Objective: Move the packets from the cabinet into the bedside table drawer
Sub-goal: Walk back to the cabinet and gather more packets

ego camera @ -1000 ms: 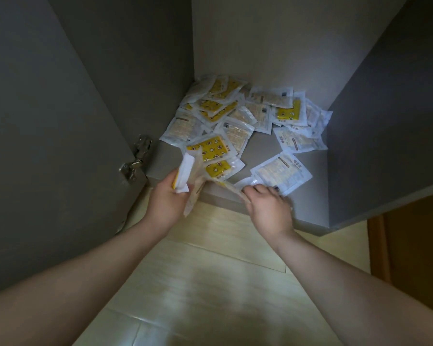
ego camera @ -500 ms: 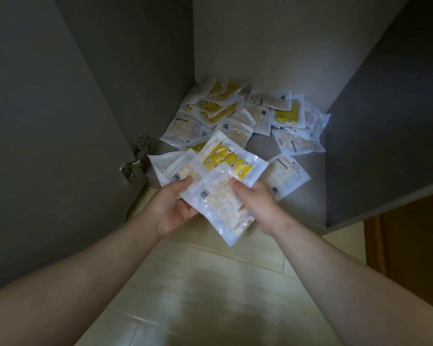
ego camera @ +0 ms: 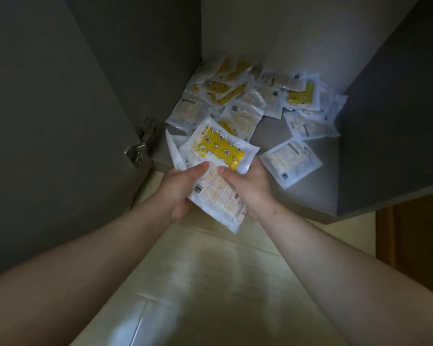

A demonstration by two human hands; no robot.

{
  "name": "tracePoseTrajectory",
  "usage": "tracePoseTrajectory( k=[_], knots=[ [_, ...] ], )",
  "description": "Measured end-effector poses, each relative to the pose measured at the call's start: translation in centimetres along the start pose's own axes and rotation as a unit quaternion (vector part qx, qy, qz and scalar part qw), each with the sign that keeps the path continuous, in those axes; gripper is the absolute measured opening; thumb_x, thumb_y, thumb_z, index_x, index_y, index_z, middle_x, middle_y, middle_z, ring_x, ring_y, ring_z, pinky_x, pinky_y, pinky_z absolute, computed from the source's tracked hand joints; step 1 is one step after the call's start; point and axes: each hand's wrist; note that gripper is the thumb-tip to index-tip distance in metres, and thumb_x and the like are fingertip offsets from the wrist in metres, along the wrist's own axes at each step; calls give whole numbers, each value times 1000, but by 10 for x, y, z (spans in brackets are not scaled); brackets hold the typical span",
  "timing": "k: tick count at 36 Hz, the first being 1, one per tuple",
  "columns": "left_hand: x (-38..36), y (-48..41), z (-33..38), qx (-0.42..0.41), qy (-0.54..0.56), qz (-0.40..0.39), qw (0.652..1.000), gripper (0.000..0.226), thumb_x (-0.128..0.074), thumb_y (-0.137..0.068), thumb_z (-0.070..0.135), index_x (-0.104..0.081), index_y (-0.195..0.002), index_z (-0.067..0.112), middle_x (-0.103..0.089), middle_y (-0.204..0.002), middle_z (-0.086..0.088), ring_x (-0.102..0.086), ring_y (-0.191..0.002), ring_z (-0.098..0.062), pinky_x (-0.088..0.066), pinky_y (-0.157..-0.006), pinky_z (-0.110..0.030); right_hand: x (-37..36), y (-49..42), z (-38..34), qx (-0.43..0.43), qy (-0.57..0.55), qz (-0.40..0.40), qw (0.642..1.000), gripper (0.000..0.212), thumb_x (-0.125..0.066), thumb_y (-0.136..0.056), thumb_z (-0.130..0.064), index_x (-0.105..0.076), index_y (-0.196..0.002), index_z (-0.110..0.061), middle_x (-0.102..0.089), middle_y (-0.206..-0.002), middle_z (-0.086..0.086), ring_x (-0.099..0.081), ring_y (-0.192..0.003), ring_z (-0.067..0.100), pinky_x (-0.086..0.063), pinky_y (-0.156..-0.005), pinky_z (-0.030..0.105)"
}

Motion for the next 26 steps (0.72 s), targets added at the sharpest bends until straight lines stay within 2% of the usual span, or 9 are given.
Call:
tracePoseTrajectory(
  k=[2,6,9,11,15,17,21,26],
  knots=[
    [2,6,2,10,10,16,1000,20,-62,-89,11,-64,-108,10,-69,-108,-14,-68,-93,-27,-56,-77,-39,-6,4,-2,-17,11,12,1000,43,-75,-78,-14,-54,-115,-14,-68,-104,2,-68,-89,17,-57,-80,37],
    [9,38,8,48,16,50,997,11,-62,-88,9,-64,-98,13,-70,-99,-10,-69,-85,-24,-57,-77,-39,-15,33,-9,-57,13,0,998,29,-70,-83,-11,-59,-109,-19,-70,-101,0,-69,-91,18,-56,-84,40],
    [19,75,13,92,23,76,993,12,-62,-88,8,-64,-99,12,-71,-95,-9,-69,-80,-22,-57,-77,-40,-22,67,-18,-92,47,-12,995,25,-68,-84,-14,-61,-106,-22,-71,-105,2,-68,-94,19,-55,-87,44],
    [22,102,23,121,32,82,989,16,-61,-89,9,-64,-104,10,-71,-97,-10,-70,-78,-21,-58,-71,-36,-26,90,-32,-112,51,-20,992,25,-65,-86,-13,-61,-111,-18,-70,-106,3,-68,-95,19,-55,-87,43],
    [17,155,57,158,34,99,982,13,-60,-89,10,-65,-100,12,-71,-89,-7,-70,-71,-18,-58,-62,-31,-27,132,-79,-116,79,-37,989,25,-59,-90,-11,-60,-114,-14,-68,-103,-1,-65,-95,15,-54,-83,30],
    [11,184,77,174,33,115,978,17,-62,-88,11,-64,-105,11,-70,-94,-8,-69,-77,-20,-58,-65,-32,-25,153,-107,-125,102,-50,986,23,-58,-91,-13,-60,-113,-16,-66,-101,-4,-63,-92,12,-52,-81,25],
    [-2,248,117,184,46,135,973,24,-64,-87,12,-64,-111,9,-70,-103,-11,-68,-90,-27,-56,-80,-41,-20,197,-165,-145,129,-78,978,12,-58,-91,-18,-59,-102,-23,-67,-94,-9,-64,-92,14,-52,-86,32],
    [-17,333,170,175,58,156,970,19,-65,-87,14,-67,-106,11,-72,-102,-11,-68,-96,-30,-51,-93,-48,-13,254,-249,-142,141,-125,972,14,-56,-91,-18,-55,-92,-31,-65,-87,-15,-63,-84,10,-50,-81,27]
  ],
)
Point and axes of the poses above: each hand's wrist, its own y-axis away from the middle knuckle, its own x-axis out of the back of the hand, z = x × y
